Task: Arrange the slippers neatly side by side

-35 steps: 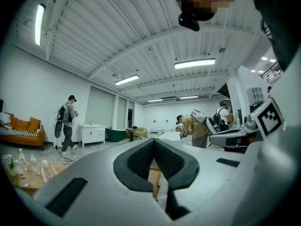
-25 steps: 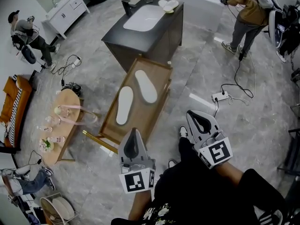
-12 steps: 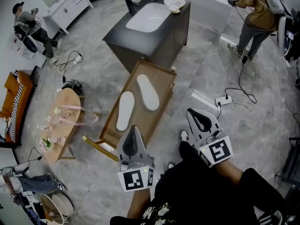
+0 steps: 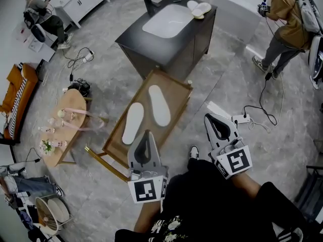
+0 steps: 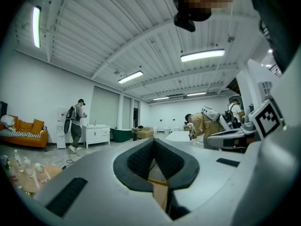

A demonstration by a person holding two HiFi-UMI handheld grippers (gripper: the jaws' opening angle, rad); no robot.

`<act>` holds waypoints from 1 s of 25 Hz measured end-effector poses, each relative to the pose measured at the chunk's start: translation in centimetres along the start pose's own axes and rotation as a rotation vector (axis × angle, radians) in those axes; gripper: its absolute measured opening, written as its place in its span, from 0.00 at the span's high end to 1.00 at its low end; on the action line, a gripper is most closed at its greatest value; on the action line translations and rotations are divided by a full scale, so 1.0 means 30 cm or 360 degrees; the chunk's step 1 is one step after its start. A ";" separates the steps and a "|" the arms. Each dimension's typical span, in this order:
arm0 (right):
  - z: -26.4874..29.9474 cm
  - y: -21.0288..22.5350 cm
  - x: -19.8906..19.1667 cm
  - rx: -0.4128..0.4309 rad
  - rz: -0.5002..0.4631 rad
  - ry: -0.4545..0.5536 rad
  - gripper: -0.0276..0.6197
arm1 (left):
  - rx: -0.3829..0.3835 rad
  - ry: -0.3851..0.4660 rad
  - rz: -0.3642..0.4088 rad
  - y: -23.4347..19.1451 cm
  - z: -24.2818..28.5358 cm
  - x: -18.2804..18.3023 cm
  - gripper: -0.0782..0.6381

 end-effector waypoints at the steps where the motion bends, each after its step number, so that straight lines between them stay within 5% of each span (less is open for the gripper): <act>1: 0.014 0.010 -0.001 0.0016 -0.0002 0.0000 0.96 | 0.0018 0.0001 -0.0004 0.001 0.012 -0.003 0.89; 11: 0.157 0.042 0.019 0.0201 -0.0010 0.0041 0.96 | 0.0152 -0.0010 -0.0003 0.008 0.076 0.008 0.89; 25: 0.255 0.059 -0.041 0.0279 0.0042 -0.0035 0.96 | 0.0281 -0.0118 -0.0034 -0.061 0.105 -0.051 0.89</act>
Point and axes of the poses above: the fingertips, and each gripper's own axes: z forward along the fingers, y to its right, x out of its top, the point moved 3 cm from there along -z, backward along the fingers, and after that the axes turned 12 degrees about -x, right-handed, at the moved point
